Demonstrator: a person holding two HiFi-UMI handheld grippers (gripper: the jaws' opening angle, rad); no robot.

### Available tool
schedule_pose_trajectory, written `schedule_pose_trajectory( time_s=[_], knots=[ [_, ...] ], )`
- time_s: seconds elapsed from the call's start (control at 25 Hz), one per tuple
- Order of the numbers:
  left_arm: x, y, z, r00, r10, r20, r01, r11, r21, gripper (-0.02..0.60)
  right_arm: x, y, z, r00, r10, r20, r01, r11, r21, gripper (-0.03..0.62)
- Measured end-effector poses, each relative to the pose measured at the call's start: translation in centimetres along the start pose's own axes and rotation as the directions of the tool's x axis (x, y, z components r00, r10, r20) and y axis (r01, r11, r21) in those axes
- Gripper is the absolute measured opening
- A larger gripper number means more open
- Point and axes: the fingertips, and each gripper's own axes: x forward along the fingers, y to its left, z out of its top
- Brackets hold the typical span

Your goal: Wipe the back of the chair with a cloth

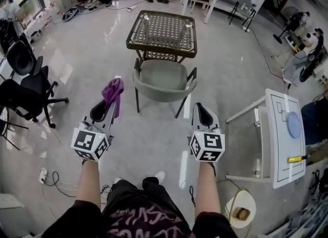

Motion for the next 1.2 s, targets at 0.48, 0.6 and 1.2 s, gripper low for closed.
schedule_pose_trajectory(
  time_s=[0.48,0.6,1.2],
  knots=[
    [2.8,5.7,0.3,0.997,-0.064,0.041,0.065,0.997,-0.029,0.08,4.5,3.2,1.3,0.999,-0.051,0.006,0.052,0.999,-0.009,0.028],
    [3.3,6.8,0.0,0.994,-0.1,0.053,0.102,0.995,-0.024,0.08,4.9,4.2,1.7,0.997,-0.073,0.023,0.073,0.997,-0.009,0.028],
    [7.7,6.1,-4.5,0.998,-0.056,0.015,0.056,0.998,-0.013,0.08,7.7,0.8,-1.7,0.999,-0.039,0.001,0.039,0.999,-0.013,0.028]
  ],
)
